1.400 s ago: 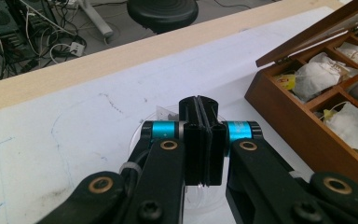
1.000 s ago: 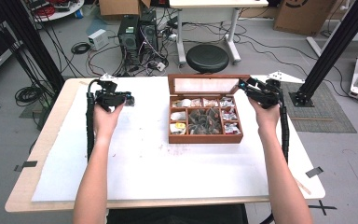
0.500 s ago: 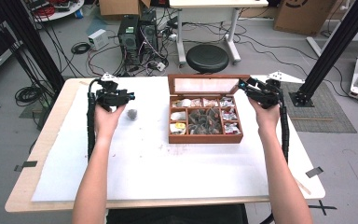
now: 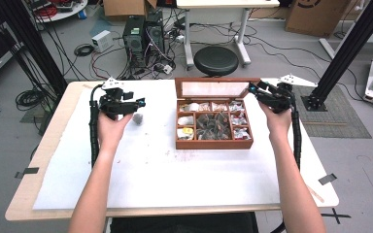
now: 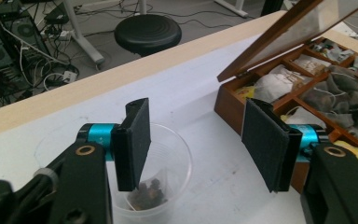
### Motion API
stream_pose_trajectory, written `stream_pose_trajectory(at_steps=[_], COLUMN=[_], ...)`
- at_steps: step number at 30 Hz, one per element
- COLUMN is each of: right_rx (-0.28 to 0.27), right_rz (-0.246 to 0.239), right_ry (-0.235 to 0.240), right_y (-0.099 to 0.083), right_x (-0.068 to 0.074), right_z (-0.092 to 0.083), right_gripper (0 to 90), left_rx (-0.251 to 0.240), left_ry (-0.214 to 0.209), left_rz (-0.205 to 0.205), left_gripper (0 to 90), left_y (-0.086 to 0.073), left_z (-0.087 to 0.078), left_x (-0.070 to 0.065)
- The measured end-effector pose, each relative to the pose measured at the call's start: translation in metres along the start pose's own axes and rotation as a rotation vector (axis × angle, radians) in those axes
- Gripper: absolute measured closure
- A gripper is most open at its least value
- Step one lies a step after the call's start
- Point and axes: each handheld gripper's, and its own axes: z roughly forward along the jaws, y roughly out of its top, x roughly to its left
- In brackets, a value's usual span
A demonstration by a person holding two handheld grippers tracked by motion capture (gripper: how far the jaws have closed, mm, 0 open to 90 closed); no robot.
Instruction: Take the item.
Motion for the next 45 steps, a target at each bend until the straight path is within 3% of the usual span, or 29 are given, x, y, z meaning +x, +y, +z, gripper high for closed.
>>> stream_pose_trajectory(at_steps=[11, 18, 25, 36, 45], right_rx=[0.002, -0.002, 0.003, 0.005, 0.010], right_rz=[0.003, 0.001, 0.004, 0.003, 0.004], right_ry=[0.000, 0.001, 0.001, 0.004, 0.003], right_y=[0.000, -0.001, -0.001, -0.001, -0.001], right_x=[0.000, 0.000, 0.000, 0.000, 0.001], right_z=[0.000, 0.000, -0.001, -0.001, -0.002], right_gripper=[54.8, 54.8, 54.8, 54.7, 54.7], left_rx=[-0.081, -0.090, -0.115, -0.145, -0.173], left_ry=[-0.088, -0.140, -0.198, -0.199, -0.199], left_rz=[-0.005, 0.014, 0.000, 0.006, -0.017], left_gripper=[39.7, 39.2, 37.5, 37.0, 37.0], left_y=[-0.014, -0.023, -0.036, -0.049, -0.052], left_z=[-0.015, -0.021, -0.023, -0.033, -0.036], left_x=[-0.021, -0.037, -0.048, -0.051, -0.047])
